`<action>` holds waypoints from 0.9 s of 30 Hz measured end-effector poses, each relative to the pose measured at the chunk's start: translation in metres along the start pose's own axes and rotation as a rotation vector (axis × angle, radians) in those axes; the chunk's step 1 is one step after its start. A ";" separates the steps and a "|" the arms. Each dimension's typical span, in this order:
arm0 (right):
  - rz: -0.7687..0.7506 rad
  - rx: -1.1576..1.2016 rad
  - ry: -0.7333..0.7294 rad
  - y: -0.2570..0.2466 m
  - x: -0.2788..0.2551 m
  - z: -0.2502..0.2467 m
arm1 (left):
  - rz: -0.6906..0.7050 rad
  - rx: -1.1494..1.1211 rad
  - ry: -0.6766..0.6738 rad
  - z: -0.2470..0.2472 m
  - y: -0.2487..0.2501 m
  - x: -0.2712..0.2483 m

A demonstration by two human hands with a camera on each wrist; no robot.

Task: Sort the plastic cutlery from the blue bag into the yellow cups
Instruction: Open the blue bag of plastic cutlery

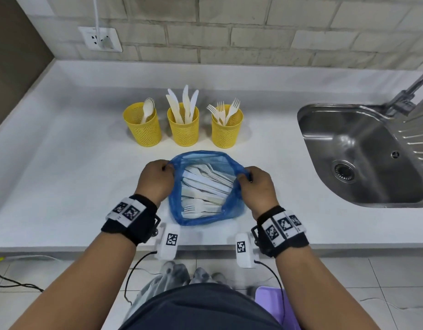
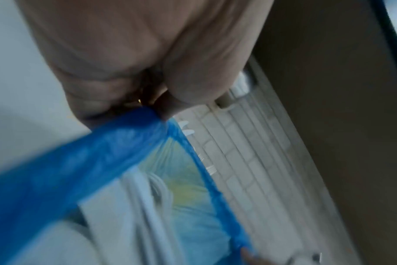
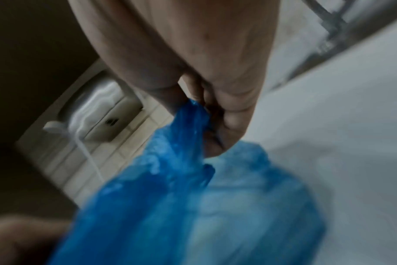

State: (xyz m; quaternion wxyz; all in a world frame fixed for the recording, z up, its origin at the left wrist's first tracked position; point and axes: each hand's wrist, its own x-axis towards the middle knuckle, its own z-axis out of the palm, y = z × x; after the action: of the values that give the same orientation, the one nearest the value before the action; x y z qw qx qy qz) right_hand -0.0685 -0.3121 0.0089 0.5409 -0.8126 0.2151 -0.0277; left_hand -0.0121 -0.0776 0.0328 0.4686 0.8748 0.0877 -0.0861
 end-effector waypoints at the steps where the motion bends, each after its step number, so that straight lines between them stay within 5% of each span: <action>1: 0.089 0.217 -0.012 0.000 0.003 0.002 | -0.061 -0.168 -0.029 0.000 0.000 0.003; 5: 0.613 1.264 -0.199 0.003 0.011 -0.003 | -0.427 -0.733 -0.121 -0.006 -0.013 0.025; 7: 0.747 1.447 -0.249 0.017 0.014 -0.001 | -0.569 -0.868 -0.267 -0.011 -0.017 0.030; 11: 0.691 1.254 -0.196 0.021 0.008 0.001 | -0.568 -0.836 -0.349 -0.014 -0.015 0.025; 13: 0.529 0.977 -0.145 0.015 0.007 -0.003 | -0.378 -0.549 -0.312 -0.015 -0.012 0.020; 17: 0.122 0.069 -0.059 0.002 0.008 -0.008 | 0.060 0.224 -0.105 -0.012 -0.011 0.012; 20: -0.088 -0.177 -0.051 -0.003 0.012 -0.005 | 0.227 0.450 0.001 -0.005 -0.010 0.013; 24: -0.106 0.041 -0.051 -0.009 0.018 0.000 | 0.164 0.136 -0.025 -0.003 -0.003 0.022; 27: 0.308 0.723 -0.099 -0.010 0.025 -0.003 | -0.201 -0.524 -0.102 -0.005 0.001 0.025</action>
State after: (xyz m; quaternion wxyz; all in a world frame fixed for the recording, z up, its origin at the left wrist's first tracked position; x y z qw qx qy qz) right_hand -0.0432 -0.3208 0.0146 0.7999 -0.5281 0.2846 0.0191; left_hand 0.0132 -0.0722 0.0305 0.6715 0.7055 0.1698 -0.1503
